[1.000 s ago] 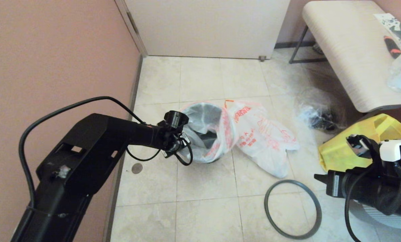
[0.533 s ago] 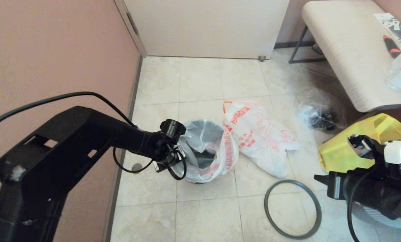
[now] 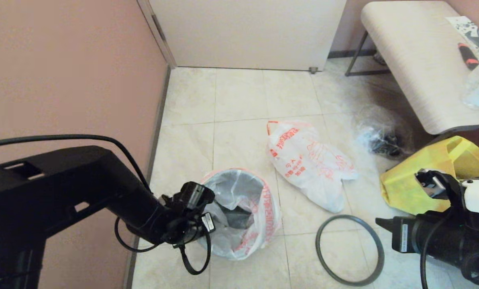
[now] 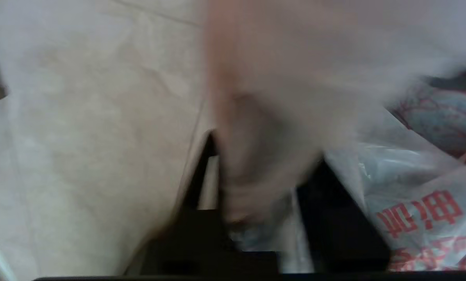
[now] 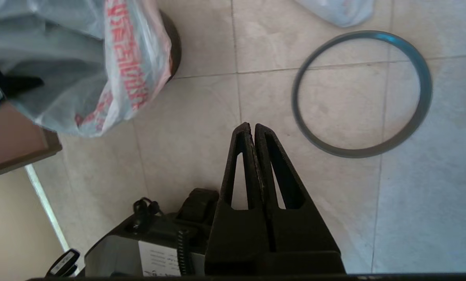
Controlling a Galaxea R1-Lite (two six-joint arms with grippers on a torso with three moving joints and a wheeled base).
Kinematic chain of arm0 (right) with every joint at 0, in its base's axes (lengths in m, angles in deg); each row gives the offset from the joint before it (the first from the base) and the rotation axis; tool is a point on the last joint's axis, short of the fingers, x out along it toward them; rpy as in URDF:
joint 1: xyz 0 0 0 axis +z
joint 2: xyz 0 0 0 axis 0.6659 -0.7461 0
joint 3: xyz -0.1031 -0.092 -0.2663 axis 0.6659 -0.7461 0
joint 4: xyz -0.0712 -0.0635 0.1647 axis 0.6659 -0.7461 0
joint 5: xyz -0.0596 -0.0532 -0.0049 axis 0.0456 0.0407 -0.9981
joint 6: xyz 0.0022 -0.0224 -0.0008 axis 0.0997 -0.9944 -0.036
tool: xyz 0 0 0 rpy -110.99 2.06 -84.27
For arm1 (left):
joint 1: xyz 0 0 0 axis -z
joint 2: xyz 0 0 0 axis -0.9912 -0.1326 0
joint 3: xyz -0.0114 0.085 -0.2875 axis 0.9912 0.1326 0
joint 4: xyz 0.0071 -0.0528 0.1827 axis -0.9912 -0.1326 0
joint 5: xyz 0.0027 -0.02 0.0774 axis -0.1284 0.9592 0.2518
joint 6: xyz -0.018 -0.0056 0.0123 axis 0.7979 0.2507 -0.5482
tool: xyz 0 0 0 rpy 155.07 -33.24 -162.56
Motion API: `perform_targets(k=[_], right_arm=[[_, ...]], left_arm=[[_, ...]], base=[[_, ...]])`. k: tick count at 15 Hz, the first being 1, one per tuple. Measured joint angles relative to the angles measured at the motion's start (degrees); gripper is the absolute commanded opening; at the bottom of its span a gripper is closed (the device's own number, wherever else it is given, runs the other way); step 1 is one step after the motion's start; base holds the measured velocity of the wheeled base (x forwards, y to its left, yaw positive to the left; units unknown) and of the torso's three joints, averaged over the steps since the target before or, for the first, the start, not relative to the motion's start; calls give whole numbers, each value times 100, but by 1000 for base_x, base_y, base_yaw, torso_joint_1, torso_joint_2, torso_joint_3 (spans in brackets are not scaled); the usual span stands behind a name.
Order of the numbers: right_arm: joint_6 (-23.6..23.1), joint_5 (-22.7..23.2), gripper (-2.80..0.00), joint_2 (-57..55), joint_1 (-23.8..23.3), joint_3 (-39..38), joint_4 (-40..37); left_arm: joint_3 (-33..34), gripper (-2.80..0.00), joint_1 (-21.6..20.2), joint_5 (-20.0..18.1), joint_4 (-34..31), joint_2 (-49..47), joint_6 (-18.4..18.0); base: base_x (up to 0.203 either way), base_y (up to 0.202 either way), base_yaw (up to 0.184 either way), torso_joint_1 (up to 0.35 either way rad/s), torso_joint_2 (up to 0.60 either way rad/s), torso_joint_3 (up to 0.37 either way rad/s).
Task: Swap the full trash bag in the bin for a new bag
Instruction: Put the new garbage bag on the trash can
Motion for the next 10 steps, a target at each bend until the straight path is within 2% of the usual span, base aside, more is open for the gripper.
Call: perform_targets(k=[2,7,10], right_arm=[[22,-13,-280,11,11,0,2],[30,-21,-280,30,22,-46,-20],[32,-142,-280,67,27,-195,-17]], left_arm=[[215,0,32,2,430,-114,-128],[647,0,56,16,454,148,-186],[1277,0,122,35,423,723,-277]], base=[[0,0,0,0,0,0],[0,0,0,0,0,0],[0,0,0,0,0,0]])
